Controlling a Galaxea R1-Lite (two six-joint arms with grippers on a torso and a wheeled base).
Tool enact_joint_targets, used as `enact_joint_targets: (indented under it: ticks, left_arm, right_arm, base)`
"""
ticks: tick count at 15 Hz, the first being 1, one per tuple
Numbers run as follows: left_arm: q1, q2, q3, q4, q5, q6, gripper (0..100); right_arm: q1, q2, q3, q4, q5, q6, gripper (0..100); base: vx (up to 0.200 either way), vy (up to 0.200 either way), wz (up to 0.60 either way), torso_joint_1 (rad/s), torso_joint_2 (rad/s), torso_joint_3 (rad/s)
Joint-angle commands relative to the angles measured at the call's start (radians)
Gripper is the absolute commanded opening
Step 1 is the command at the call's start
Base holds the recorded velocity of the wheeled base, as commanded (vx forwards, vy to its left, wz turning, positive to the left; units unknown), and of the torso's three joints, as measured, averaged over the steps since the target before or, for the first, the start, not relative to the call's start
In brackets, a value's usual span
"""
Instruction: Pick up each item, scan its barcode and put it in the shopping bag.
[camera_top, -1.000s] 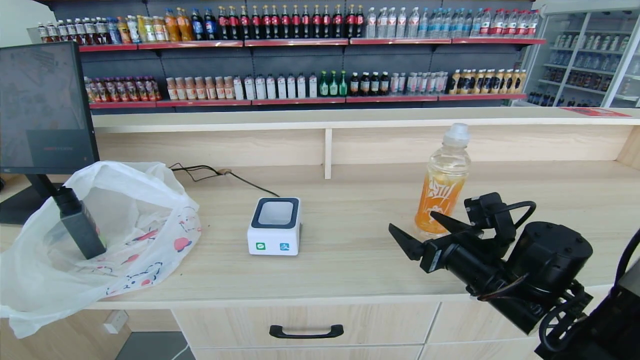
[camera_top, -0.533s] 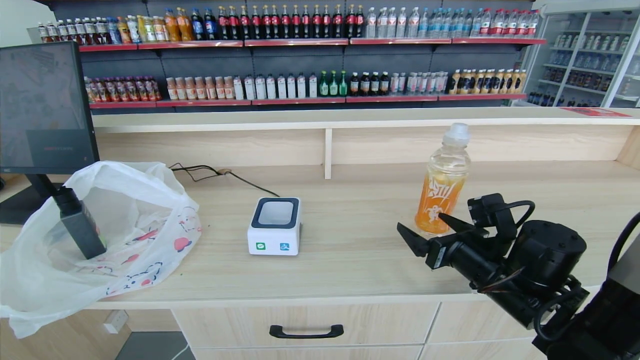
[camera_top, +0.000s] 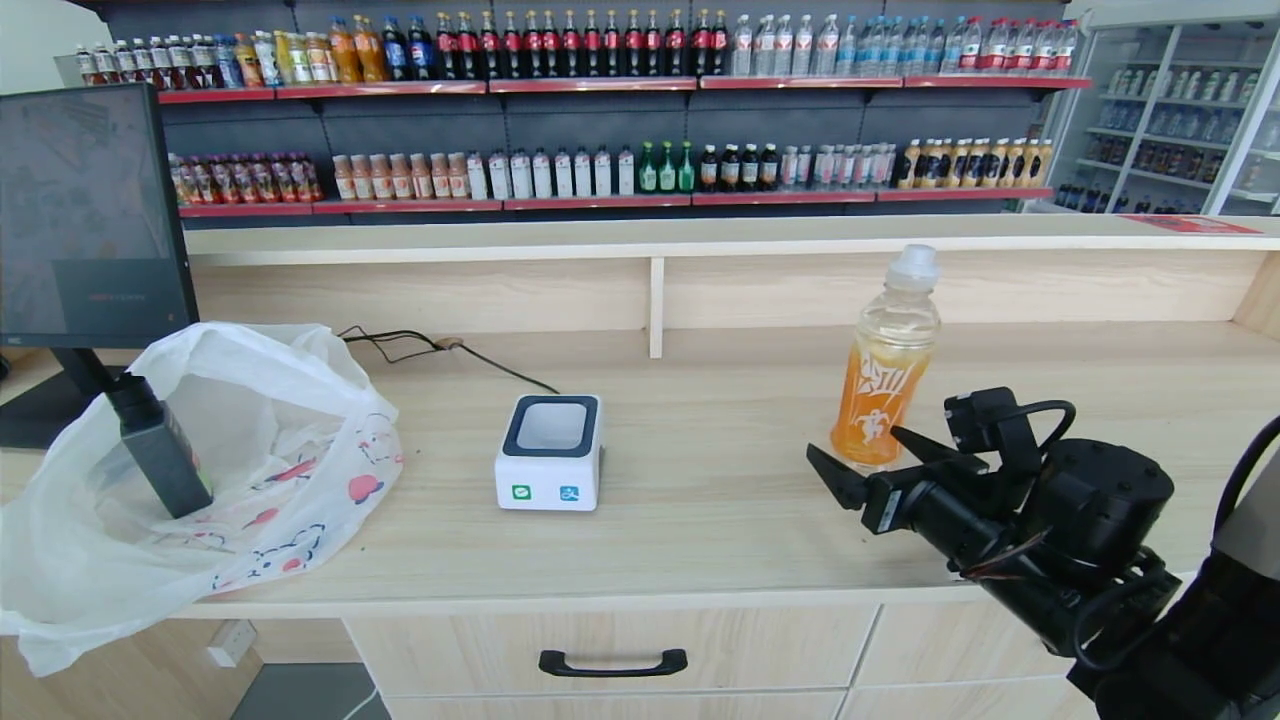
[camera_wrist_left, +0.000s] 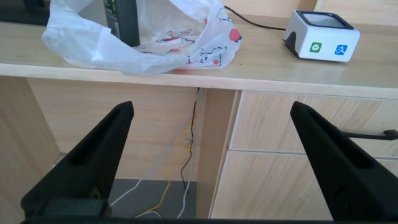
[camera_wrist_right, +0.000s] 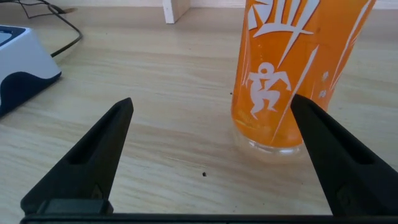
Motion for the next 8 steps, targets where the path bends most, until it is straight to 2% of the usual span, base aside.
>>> enact_joint_targets:
  ticks: [1,8]
  left_arm:
    - [0.0,0.0,0.0,0.0,0.0,0.0,100]
    - [0.0,0.0,0.0,0.0,0.0,0.002,100]
  right_arm:
    - [-0.007,0.009,-0.002,-0.001,0.0,0.0,100]
    - [-0.035,0.021,-0.034,-0.001,0.0,0.002,100]
  base:
    - [0.0,0.0,0.0,0.0,0.0,0.0]
    - [0.0,0.0,0.0,0.0,0.0,0.0]
